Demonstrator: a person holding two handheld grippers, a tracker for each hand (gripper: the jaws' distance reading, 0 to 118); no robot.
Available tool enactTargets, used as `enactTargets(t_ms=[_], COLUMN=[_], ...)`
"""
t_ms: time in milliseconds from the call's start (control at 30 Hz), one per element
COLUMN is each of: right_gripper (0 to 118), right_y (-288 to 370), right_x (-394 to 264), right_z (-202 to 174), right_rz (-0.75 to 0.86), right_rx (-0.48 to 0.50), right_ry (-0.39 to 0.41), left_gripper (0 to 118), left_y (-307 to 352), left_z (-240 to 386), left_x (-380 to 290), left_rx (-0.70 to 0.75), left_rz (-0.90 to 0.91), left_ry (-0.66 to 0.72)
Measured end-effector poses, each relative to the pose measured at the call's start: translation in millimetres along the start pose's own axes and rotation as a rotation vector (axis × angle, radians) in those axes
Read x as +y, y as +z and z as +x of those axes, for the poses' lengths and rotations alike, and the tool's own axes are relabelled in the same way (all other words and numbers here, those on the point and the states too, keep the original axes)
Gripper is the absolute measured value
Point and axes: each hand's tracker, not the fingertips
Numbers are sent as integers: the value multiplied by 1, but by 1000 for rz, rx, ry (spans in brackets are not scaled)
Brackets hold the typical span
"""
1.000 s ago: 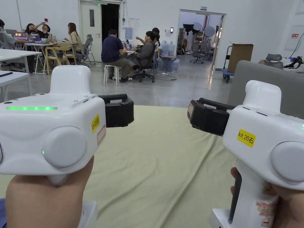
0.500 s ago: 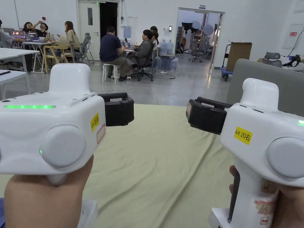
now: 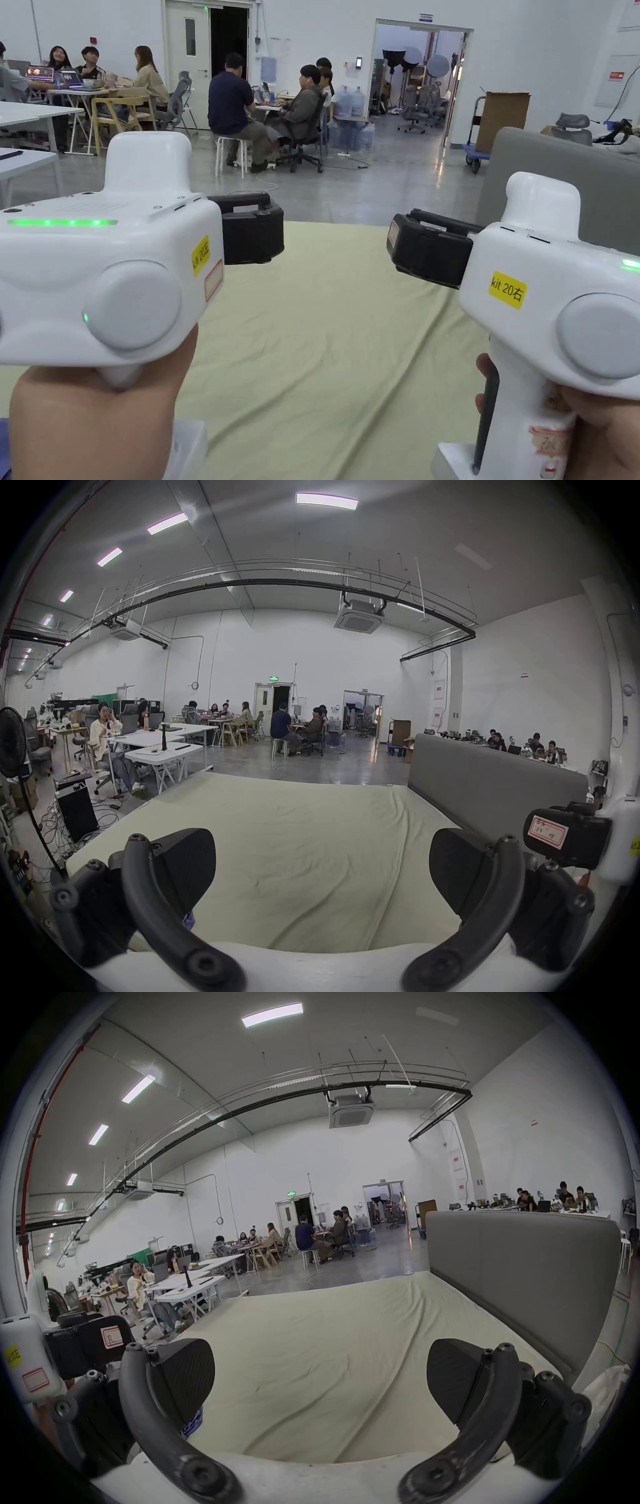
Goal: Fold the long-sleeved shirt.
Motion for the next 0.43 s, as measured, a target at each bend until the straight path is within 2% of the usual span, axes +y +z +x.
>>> enactTargets(t_ms=[133, 300, 433], right_gripper=[118, 118, 118], right_y=[1, -3, -1], right_x=[0, -1, -3], right_z=[0, -2, 1], right_rz=[3, -13, -15], right_rx=[17, -35, -21], right_ry=[-7, 11, -1], left_gripper=[118, 118, 118], left_y=[-1, 0, 2], left_z=[0, 0, -1], left_x=[0, -2, -1], left_rx=[1, -1, 1], left_rz=[-4, -5, -1], left_ry=[2, 4, 3])
